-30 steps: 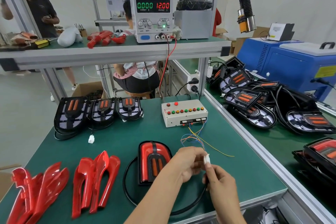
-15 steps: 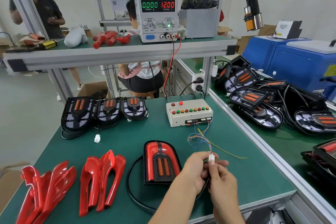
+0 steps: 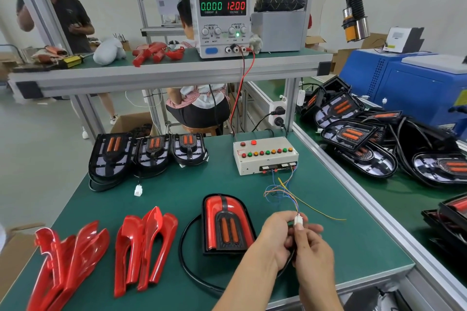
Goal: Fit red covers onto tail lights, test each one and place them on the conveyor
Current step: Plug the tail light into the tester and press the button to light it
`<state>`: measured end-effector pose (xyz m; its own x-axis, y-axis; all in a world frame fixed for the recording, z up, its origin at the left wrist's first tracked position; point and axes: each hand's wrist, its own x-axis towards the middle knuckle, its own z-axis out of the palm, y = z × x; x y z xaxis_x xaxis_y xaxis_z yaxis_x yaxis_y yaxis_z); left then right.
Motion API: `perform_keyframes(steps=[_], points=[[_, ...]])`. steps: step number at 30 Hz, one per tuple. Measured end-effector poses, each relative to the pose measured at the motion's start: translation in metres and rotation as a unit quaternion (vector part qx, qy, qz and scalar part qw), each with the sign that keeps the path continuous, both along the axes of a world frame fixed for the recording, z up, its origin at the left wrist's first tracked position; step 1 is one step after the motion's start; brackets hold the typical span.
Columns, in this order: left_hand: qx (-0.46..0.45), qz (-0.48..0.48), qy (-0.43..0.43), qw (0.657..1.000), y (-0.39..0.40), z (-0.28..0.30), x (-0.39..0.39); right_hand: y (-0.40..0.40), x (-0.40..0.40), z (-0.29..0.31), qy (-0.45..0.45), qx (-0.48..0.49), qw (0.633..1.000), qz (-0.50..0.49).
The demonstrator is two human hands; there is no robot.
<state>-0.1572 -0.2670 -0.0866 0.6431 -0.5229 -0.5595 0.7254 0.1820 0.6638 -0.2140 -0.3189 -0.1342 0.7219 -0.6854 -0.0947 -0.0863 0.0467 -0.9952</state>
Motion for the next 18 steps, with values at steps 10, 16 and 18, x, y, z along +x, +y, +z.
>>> perform_keyframes(steps=[10,16,18], points=[[0.167,0.057,-0.117,0.977,0.013,0.004,-0.005,-0.011,-0.005,0.003,0.052,-0.118,0.987,0.094],[0.296,0.112,-0.438,0.841,0.073,0.044,-0.027,-0.014,-0.008,0.014,0.141,-0.224,0.96,0.096],[0.299,0.141,-0.464,0.822,0.094,0.054,-0.025,-0.013,-0.009,0.017,0.145,-0.239,0.955,0.101]])
